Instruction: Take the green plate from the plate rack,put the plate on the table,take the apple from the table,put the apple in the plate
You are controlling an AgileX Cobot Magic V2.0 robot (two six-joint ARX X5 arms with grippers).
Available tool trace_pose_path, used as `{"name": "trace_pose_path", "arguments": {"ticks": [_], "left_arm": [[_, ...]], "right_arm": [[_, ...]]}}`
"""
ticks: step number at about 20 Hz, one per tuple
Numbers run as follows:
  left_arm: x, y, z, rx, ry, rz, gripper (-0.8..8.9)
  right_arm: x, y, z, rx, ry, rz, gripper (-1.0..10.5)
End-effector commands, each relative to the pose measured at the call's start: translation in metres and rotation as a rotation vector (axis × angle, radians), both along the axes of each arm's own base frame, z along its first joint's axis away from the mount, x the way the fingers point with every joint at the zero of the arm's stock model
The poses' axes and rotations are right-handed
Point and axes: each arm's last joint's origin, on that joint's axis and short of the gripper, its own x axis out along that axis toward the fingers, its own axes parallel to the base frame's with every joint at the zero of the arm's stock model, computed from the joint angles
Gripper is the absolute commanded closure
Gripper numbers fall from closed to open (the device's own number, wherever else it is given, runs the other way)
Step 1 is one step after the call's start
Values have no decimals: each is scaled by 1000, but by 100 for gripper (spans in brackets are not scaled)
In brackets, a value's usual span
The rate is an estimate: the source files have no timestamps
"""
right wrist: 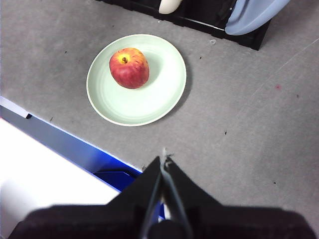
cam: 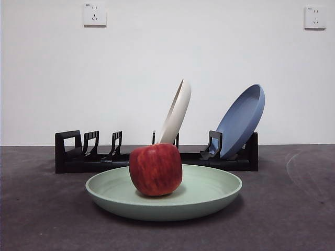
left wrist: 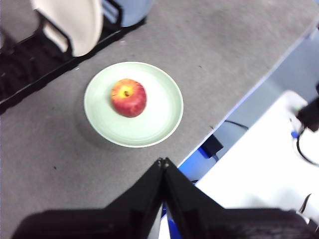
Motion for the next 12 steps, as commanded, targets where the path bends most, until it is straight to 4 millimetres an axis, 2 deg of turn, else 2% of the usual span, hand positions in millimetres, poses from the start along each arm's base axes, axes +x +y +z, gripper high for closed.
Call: {"name": "trace_pose_path", "arguments": {"ticks": [1,4,7,9,12], "left_arm": [[10,6,1,-33,-2,97,817],[23,13,5,-88,-95,232,817],[41,19,-1,-219,-341,306,816],[50,20,-21,-300,-518,280,817],[58,26,-68,-374,-704,280,817]], "right_arm": [[0,0,-3,-23,21,-9,945],[0,0,-3,-23,21,-9,945],[0,0,-3,-23,21,-9,945],[0,0,-3,-23,21,-9,945],[0,0,-3,-23,21,-9,945]]}}
